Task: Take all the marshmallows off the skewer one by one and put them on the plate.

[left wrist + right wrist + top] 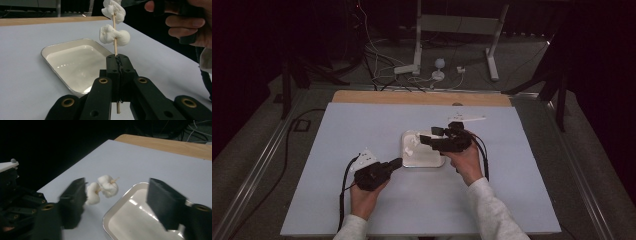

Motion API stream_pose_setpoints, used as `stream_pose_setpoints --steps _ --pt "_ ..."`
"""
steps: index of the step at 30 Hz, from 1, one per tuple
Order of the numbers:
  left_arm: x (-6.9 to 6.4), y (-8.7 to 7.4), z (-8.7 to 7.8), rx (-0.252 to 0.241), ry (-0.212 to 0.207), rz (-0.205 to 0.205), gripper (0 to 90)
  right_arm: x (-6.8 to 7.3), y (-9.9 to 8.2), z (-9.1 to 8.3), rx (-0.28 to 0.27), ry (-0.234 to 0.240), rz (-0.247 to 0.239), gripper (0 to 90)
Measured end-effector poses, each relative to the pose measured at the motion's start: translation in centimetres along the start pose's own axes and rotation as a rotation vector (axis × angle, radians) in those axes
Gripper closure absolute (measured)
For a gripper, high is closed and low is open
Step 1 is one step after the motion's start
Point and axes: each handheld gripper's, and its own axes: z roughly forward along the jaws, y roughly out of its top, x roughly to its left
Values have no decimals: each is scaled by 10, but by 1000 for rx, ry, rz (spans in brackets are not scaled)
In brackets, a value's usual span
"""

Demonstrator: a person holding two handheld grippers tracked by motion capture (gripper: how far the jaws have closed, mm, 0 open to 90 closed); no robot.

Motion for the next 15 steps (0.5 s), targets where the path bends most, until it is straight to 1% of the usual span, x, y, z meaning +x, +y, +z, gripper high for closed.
stream_pose_setpoints --steps 1,2,4,5,6,7,9,11,12,13,14,15 --pt "0 0 0 -2 -4 1 900 0 0 2 4 6 12 398" --pt "-1 0 1 -4 -6 2 900 0 1 4 9 17 33 441" --pt "-1 0 1 -3 -11 8 900 -2 1 7 21 23 90 542" --pt "-2 -1 1 -3 -10 7 900 -4 1 9 21 43 111 595" --pt "-2 -1 2 -2 -11 6 900 -5 1 10 24 53 134 650" --pt "-2 -1 2 1 -13 9 900 -6 0 11 26 61 147 681" --pt "-2 -1 2 5 -12 15 900 -7 0 13 35 75 167 680" --pt "-2 -1 2 6 -13 18 900 -7 -1 15 49 84 188 640" --pt "-2 -1 2 6 -11 19 900 -7 -1 16 59 93 203 648" --pt "-2 -1 2 4 -10 20 900 -7 -1 17 62 97 208 659" --pt "-3 -1 2 1 -8 22 900 -7 -1 17 63 93 211 660" --pt "-3 -1 2 -1 -7 22 900 -7 -1 17 65 97 224 660"
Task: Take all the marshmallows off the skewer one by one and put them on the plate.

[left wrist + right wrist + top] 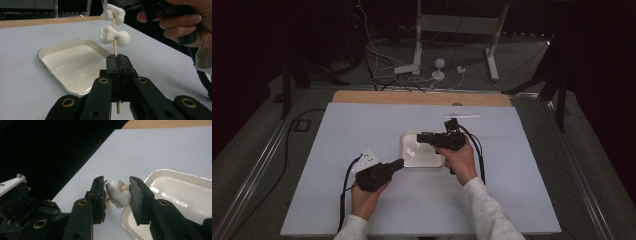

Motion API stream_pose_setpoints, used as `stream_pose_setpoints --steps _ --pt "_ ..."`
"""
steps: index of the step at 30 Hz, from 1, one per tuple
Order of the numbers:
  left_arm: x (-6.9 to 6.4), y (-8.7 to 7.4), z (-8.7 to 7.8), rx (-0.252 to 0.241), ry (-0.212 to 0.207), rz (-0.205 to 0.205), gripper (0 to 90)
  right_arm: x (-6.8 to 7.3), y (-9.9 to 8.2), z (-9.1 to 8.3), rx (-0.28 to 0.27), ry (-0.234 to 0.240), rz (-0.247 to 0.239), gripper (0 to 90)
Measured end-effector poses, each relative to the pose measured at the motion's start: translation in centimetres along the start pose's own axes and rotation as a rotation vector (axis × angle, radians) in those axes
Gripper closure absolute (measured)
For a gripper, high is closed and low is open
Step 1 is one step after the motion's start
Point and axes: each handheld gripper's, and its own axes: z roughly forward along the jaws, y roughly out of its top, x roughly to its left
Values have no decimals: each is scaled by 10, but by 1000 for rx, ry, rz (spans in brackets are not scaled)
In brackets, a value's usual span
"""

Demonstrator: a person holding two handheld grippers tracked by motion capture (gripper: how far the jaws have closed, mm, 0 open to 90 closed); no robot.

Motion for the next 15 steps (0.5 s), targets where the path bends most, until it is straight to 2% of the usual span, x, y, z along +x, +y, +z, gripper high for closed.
stream_pose_setpoints --steps 3,5,12,15 --pt "0 0 0 3 2 4 900 -2 0 1 13 18 42 695" --pt "0 -1 0 5 1 7 900 -2 1 1 18 15 42 739" --pt "0 1 0 -6 -7 -5 900 3 3 -3 -50 -22 1 787" --pt "0 2 0 -1 -10 -3 900 6 4 -3 -65 -54 -26 797"
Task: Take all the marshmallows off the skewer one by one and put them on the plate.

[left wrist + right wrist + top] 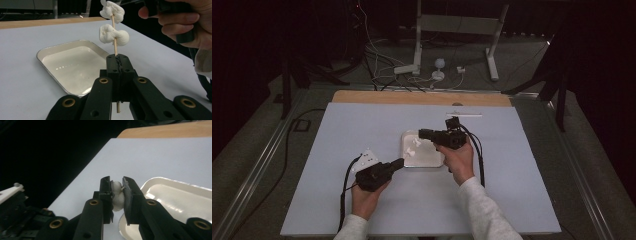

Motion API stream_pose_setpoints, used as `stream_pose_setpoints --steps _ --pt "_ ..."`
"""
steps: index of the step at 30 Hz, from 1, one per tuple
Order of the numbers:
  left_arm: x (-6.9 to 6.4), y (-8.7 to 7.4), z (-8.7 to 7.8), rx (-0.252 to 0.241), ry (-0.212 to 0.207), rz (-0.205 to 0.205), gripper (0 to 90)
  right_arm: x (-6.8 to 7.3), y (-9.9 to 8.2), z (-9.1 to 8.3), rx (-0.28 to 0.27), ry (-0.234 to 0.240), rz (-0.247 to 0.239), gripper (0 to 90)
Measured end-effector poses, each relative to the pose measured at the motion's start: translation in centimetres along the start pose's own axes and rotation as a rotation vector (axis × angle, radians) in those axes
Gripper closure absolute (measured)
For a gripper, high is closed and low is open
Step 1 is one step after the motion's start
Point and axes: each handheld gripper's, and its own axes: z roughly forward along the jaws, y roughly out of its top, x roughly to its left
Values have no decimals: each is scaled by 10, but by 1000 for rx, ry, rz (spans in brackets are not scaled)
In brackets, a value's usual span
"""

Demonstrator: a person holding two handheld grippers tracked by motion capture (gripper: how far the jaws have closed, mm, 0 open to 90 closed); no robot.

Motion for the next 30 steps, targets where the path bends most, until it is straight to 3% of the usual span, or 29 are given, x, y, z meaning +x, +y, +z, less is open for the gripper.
stream_pose_setpoints --steps 19,30 --pt "0 1 -1 30 18 6 900 13 0 2 -38 -159 -163 823" --pt "0 3 -1 32 18 -1 900 9 2 3 -62 -163 -129 834"
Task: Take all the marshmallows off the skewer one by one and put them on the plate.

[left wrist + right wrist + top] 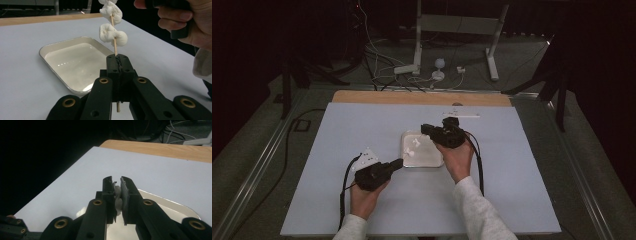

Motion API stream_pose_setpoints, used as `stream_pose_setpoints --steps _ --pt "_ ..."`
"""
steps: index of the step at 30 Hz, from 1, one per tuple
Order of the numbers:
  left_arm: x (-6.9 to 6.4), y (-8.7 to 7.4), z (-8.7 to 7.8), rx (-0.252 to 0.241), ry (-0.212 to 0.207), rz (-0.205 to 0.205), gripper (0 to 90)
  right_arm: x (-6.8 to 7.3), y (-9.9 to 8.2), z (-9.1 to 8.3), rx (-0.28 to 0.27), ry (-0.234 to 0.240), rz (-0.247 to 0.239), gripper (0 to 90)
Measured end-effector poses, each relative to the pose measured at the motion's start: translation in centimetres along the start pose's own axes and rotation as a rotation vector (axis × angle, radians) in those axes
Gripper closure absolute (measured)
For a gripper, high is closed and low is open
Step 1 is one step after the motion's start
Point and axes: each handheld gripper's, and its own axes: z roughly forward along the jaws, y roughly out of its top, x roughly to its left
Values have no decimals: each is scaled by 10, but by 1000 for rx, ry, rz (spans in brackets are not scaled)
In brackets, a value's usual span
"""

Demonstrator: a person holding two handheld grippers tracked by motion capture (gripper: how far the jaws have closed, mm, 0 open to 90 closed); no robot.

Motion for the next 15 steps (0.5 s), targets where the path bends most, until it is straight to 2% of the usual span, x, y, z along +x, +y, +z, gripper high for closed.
stream_pose_setpoints --steps 4,5,6,7,10,13,15 --pt "0 -1 1 10 2 -2 900 -4 0 0 -8 -16 24 842" --pt "0 -2 1 31 13 15 900 -5 1 -4 -51 -99 7 843" --pt "1 -4 0 43 21 17 900 -14 4 -10 -79 -85 63 842" --pt "6 -7 -4 27 22 -13 900 -22 8 -17 -100 -72 98 841" --pt "8 -6 -4 3 19 -30 900 -29 15 -31 -84 -58 66 832" --pt "6 -5 -2 3 24 -29 900 -32 12 -30 -63 -50 50 826" --pt "5 -5 -2 -10 23 -34 900 -33 8 -24 -39 -44 57 822"
